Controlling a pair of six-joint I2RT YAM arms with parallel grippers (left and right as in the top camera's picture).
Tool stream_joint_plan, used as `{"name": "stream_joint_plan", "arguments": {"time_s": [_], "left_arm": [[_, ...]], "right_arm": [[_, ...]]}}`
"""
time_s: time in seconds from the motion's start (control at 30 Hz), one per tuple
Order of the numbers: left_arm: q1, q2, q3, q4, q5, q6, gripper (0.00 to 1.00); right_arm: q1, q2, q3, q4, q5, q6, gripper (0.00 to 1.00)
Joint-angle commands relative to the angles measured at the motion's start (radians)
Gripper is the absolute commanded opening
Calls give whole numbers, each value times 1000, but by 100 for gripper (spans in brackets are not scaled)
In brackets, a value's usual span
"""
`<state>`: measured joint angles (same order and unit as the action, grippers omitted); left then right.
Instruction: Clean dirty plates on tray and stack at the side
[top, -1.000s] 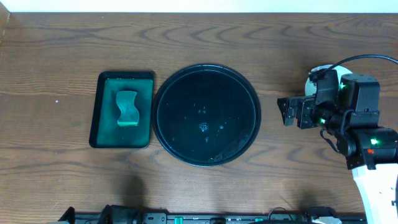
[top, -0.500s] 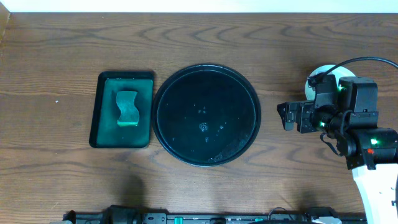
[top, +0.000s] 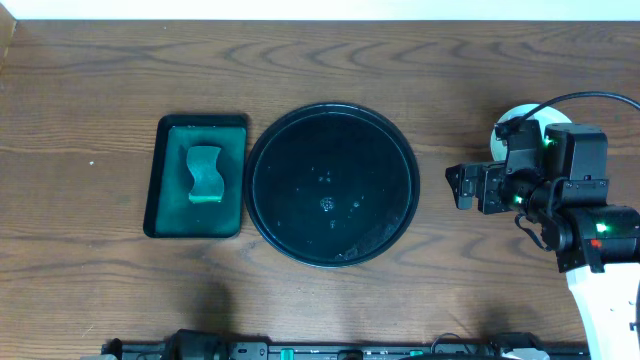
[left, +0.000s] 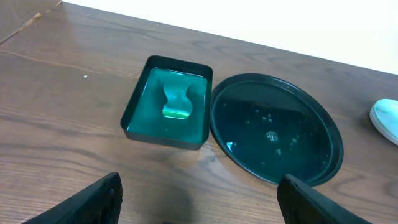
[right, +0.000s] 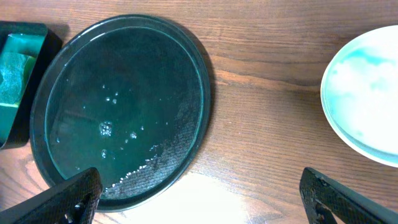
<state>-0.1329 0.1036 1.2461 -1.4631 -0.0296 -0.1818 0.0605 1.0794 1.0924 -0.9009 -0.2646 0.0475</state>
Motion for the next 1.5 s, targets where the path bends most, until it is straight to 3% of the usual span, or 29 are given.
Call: {"name": "stream_joint_plan", "arguments": {"time_s": [0.0, 0.93, 1.17, 1.47], "left_arm": [[-3, 2, 6, -3, -8, 13, 80], [-3, 2, 5, 16, -8, 5, 80], [-3, -3, -133, 281, -13, 35, 80], [43, -96, -592, 903, 23, 50, 80]], "right_arm": [[6, -8, 13, 3, 3, -8, 99], [6, -8, 13, 18, 2, 11, 99], [6, -8, 13, 18, 2, 11, 99], [6, -8, 13, 18, 2, 11, 99]]}}
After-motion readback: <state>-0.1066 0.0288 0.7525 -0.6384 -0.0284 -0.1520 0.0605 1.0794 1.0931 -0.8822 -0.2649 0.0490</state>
